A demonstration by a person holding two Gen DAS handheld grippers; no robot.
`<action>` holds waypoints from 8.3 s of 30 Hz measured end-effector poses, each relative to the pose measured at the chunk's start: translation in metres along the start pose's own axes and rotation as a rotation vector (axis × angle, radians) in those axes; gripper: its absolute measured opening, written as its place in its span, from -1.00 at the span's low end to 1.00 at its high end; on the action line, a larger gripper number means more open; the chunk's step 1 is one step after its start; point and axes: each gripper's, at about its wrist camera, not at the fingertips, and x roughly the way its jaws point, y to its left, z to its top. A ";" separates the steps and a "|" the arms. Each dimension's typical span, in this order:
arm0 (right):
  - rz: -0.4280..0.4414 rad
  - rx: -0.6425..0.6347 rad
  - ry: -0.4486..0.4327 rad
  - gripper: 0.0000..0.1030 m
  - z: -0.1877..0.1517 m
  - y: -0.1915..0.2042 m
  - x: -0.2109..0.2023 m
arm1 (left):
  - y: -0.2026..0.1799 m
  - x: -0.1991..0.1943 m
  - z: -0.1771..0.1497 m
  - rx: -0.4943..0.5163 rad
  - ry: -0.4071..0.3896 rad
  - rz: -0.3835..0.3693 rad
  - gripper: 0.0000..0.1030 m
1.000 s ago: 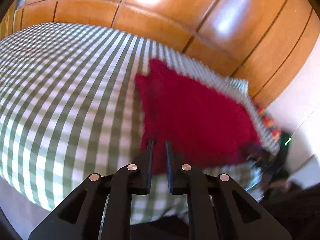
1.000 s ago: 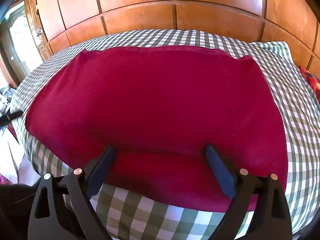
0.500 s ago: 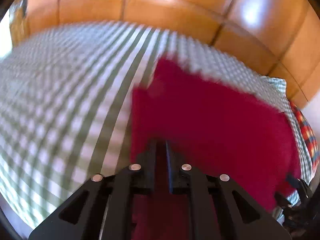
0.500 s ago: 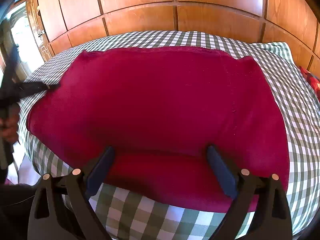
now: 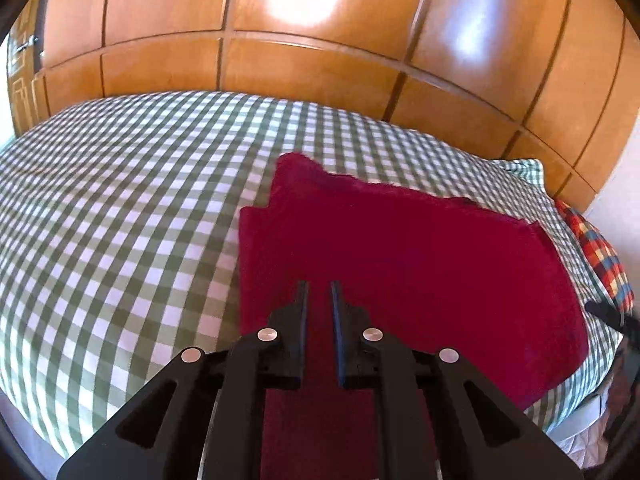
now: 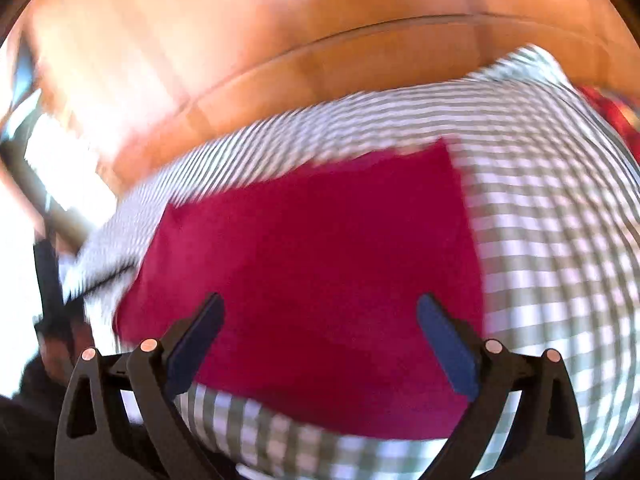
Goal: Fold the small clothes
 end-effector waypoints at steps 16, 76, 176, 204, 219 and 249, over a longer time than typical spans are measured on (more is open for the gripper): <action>0.247 0.161 0.200 0.57 0.004 -0.066 0.053 | -0.028 0.020 -0.012 0.041 0.097 -0.042 -0.82; 0.220 -0.290 0.275 0.54 -0.051 0.169 0.099 | 0.088 -0.070 -0.002 -0.340 -0.004 -0.405 -0.43; 0.081 -0.451 0.195 0.65 -0.023 0.243 0.201 | 0.004 -0.027 -0.014 0.063 0.018 0.008 -0.65; 0.473 -0.151 0.293 -0.11 0.009 0.192 0.212 | 0.031 0.015 0.014 -0.202 0.147 -0.463 -0.38; 0.173 0.025 -0.066 -0.11 0.105 0.003 0.080 | -0.257 0.109 0.117 0.144 0.198 -0.672 -0.38; -0.415 -0.071 -0.041 0.36 0.024 -0.033 0.114 | -0.357 0.139 0.043 0.431 0.160 -0.201 0.01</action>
